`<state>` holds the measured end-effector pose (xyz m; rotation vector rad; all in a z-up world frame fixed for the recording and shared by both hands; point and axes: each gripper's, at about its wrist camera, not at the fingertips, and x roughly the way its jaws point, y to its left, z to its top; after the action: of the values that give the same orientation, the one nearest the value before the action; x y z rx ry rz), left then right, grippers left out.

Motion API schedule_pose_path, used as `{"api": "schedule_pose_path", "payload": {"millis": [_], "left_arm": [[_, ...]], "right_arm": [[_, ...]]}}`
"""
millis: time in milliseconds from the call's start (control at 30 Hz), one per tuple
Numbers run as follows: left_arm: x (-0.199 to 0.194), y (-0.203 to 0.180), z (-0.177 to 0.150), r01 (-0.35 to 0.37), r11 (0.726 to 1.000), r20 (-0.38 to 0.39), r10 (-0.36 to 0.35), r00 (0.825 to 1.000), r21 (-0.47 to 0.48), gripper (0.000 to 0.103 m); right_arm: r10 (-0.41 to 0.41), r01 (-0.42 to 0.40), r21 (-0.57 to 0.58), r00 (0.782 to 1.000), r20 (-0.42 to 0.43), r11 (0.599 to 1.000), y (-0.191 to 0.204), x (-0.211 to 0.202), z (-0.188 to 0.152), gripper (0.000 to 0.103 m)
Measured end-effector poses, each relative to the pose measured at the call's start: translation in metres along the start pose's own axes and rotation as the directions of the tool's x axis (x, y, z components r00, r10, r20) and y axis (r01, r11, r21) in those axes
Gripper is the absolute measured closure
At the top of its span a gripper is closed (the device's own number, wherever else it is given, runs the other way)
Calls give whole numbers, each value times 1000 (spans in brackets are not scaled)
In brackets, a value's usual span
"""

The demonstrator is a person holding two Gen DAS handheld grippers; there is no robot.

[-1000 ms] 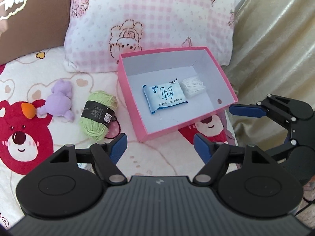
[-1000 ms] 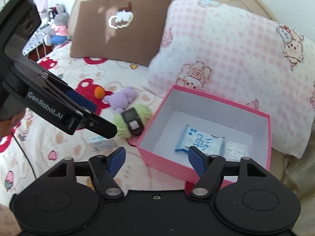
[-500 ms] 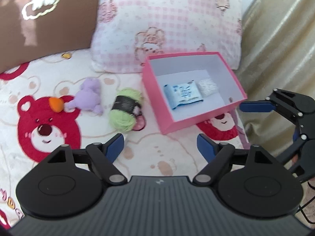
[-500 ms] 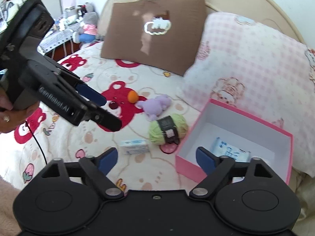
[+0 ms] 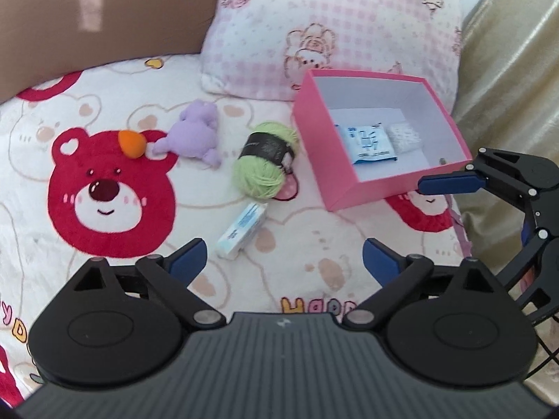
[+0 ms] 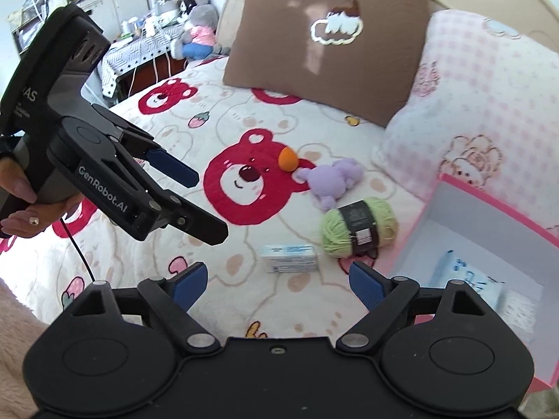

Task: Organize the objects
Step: 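Withdraw the left tool and move it toward the white medicine box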

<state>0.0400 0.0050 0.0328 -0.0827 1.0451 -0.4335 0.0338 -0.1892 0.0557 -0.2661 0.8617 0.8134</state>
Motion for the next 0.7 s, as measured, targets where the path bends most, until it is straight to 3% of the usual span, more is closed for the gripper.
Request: {"api": "schedule_pose_path", "payload": {"millis": [333,567,700], "left_arm": [[14,34,-5,-47,996,-4,46,999,-71,2],[32,51,-11,-40,991,-22,38,999,-125,2],[47,59,-17,-56,989,-39,51,998,-138,3]], "right_arm": [[93,-91,-34,995,46,995,10,37,4,12],[84,-84,-102,996,2,991,17,72,-6,12],[95,-95,-60,995,3,994,7,92,-11,12]]}}
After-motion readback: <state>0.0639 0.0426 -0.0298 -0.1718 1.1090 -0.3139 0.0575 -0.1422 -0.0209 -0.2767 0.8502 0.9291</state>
